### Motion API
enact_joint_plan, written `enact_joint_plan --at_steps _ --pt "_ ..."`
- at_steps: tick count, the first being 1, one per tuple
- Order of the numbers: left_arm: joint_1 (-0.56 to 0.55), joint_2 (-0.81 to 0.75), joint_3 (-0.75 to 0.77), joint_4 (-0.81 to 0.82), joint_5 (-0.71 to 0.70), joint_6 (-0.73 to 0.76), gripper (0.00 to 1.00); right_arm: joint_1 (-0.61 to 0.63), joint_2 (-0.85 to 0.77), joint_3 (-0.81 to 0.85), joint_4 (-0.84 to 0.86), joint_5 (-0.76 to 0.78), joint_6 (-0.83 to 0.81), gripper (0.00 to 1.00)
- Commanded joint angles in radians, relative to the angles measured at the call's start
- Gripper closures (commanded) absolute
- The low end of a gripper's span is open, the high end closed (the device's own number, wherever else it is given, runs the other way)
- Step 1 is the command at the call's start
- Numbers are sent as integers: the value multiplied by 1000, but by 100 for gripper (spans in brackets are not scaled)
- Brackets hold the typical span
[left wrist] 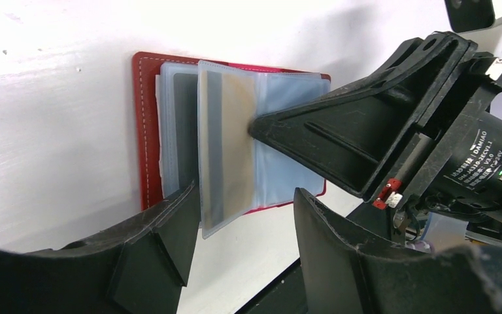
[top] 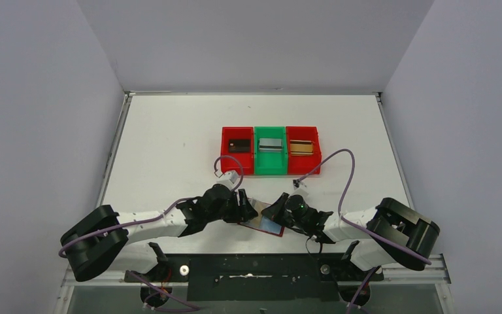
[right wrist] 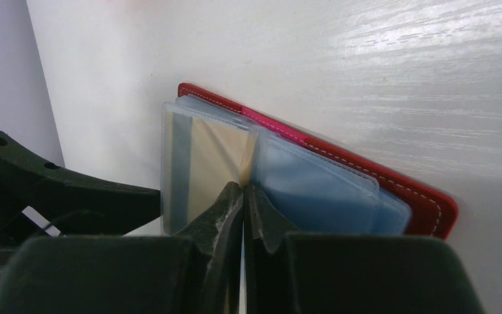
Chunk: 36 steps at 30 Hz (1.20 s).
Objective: Take the credit cards out of the card holder
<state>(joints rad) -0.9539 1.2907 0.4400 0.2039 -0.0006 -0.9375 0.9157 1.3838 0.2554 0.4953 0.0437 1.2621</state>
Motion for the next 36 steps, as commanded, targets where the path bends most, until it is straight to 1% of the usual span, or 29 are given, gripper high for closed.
enact_joint_plan --at_steps 1,7,13,15,17,20,22,24,26,29,32,33,36 --pt "-9 10 56 37 16 20 47 -6 2 -16 -27 17 -8 100" --pt "-11 8 55 46 23 19 47 -6 -3 -15 -30 18 -8 100" --pt "-16 34 84 111 119 38 49 -7 -28 -13 -29 19 -21 100" --pt "-22 51 108 111 140 53 49 -7 -62 -10 -28 18 -31 97" --pt "-28 65 127 109 149 61 49 -10 -107 5 -63 17 -54 92" --pt "-33 79 148 113 148 68 49 -12 -204 42 -170 55 -81 79" --pt "-35 87 155 118 150 69 49 -10 -282 56 -260 105 -80 73" --pt "-39 101 165 126 158 71 49 -11 -356 72 -389 175 -59 66" --pt "-45 123 175 134 168 73 49 -10 -424 95 -552 253 -12 61" --pt "-59 178 198 147 199 78 49 -9 -511 108 -725 329 39 52" --pt "-82 239 226 167 235 78 50 -8 -598 102 -841 370 103 47" --pt "-95 246 242 167 223 80 50 -9 -622 96 -858 377 117 45" --pt "-127 215 253 127 117 86 51 -10 -672 75 -891 386 148 43"
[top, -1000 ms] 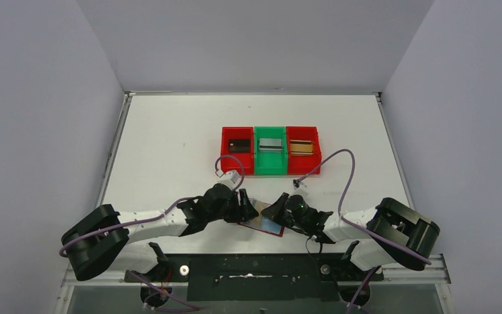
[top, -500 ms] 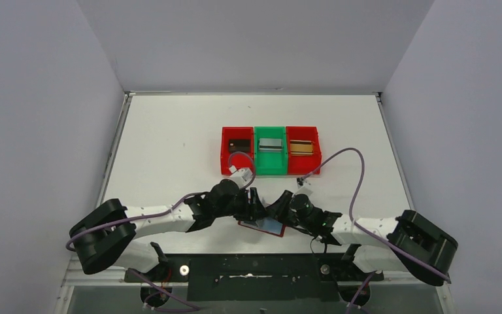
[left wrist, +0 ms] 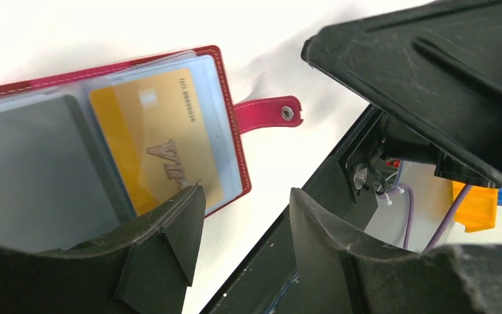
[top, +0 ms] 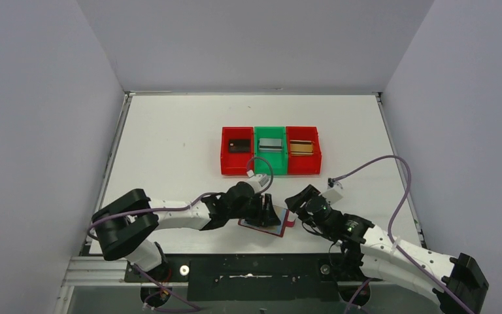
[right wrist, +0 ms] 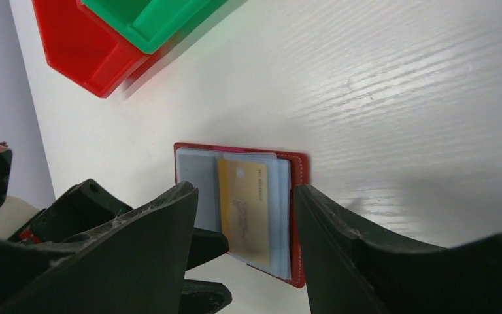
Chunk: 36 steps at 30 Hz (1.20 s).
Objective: Take the credit cards out of the card holder
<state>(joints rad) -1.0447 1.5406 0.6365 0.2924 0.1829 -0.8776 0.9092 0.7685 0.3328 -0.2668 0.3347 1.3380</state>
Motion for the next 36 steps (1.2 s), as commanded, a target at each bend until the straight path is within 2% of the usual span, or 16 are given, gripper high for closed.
enact_joint_plan --at_steps 1,6,9,12,16,22,31,36 --pt "-38 -61 48 26 -104 26 51 -3 -67 -8 -126 89 67 42" --pt "-5 -200 -30 -61 -247 -11 48 -4 -76 -16 -32 -6 -40 43" --pt "43 -255 -65 -128 -265 -29 48 -4 -49 -21 43 -59 -71 46" --pt "76 -327 -102 -176 -293 -41 48 -4 -4 -9 87 -86 -91 53" --pt "100 -407 -158 -174 -304 -58 48 -2 85 17 189 -175 -186 59" --pt "119 -447 -183 -166 -297 -69 47 12 296 128 89 -161 -196 65" --pt "125 -437 -168 -134 -258 -48 14 93 433 223 -68 -39 -138 64" --pt "129 -397 -154 -78 -189 -32 13 122 462 254 -138 10 -112 64"
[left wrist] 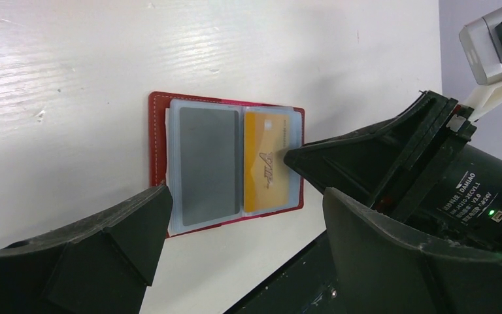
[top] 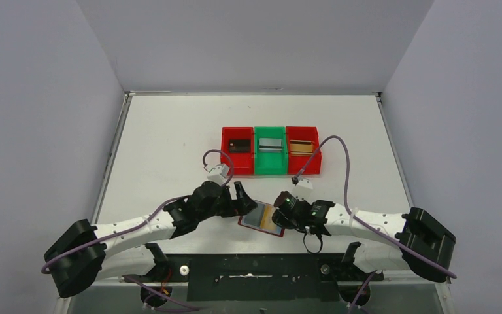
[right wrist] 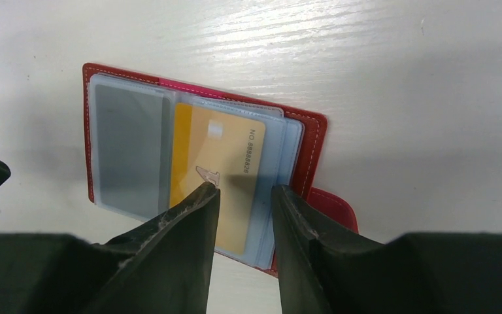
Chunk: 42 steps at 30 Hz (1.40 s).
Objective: Take the credit cards out of the card holder
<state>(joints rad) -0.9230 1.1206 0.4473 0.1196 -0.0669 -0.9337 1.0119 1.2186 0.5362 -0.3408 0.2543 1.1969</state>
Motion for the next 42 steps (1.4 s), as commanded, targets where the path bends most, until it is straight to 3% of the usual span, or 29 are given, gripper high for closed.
enact_joint_plan --at_steps 1,11,20,33,42 --pt "7 42 43 100 75 30 13 23 14 52 -74 99 36 64" --pt "7 208 165 61 169 95 23 21 24 -42 45 61 63 73" --pt "1 310 237 -6 201 130 38 12 92 -100 122 33 80 89" --pt "-16 344 214 -78 37 70 42 -4 146 -140 220 7 72 92" --pt "-23 387 192 -81 63 69 45 -27 135 -172 307 -46 47 92"
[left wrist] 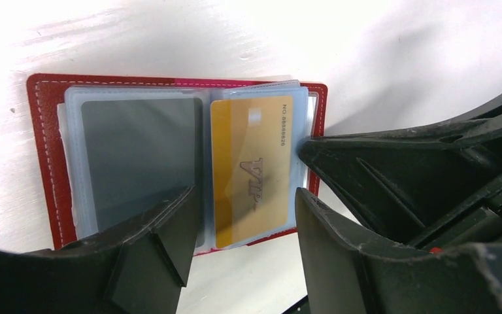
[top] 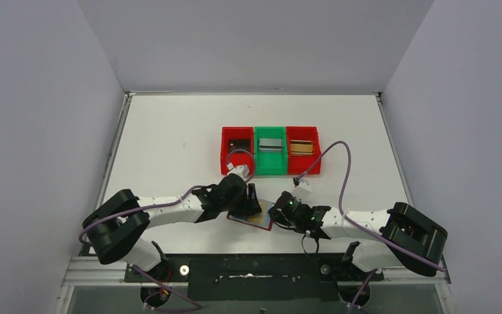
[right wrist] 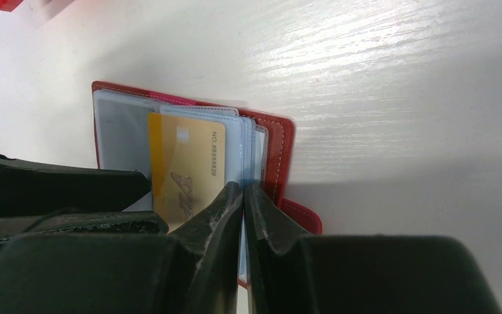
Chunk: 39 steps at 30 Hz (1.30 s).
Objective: Take the credit cards out of the card holder
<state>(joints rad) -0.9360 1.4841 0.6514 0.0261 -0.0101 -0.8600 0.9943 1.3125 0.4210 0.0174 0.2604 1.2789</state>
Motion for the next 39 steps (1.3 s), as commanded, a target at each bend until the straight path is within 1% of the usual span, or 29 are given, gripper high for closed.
enact_joint_plan --at_steps 1,3,6,11,15,18,24,29,33,37,39 --pt "-13 30 -16 19 14 -4 46 -11 43 -58 -44 -58 -36 92" --pt "-21 37 -25 43 37 1 48 -14 47 -62 -32 -64 -37 92" --pt "-29 48 -35 52 44 -11 50 -19 55 -69 -15 -73 -32 92" --pt "-36 29 -47 62 6 -50 50 -15 82 -43 -67 -47 -29 92" --pt "-38 -8 -66 70 -27 -66 51 -14 97 -50 -29 -73 -37 94" --pt "-34 -36 -91 101 -29 -74 55 -16 103 -55 -4 -84 -39 95" --pt "-21 -48 -129 190 -2 -96 69 -18 119 -51 -5 -85 -34 95" --pt "-21 -71 -131 199 -12 -115 79 -17 112 -43 -30 -83 -35 96" --pt "-21 -110 -151 201 -27 -125 81 -18 98 -48 -36 -76 -31 96" --pt "-19 -134 -173 231 -20 -119 86 -18 95 -48 -37 -76 -34 96" --pt "-14 -129 -176 245 -2 -116 91 -18 97 -49 -37 -79 -35 96"
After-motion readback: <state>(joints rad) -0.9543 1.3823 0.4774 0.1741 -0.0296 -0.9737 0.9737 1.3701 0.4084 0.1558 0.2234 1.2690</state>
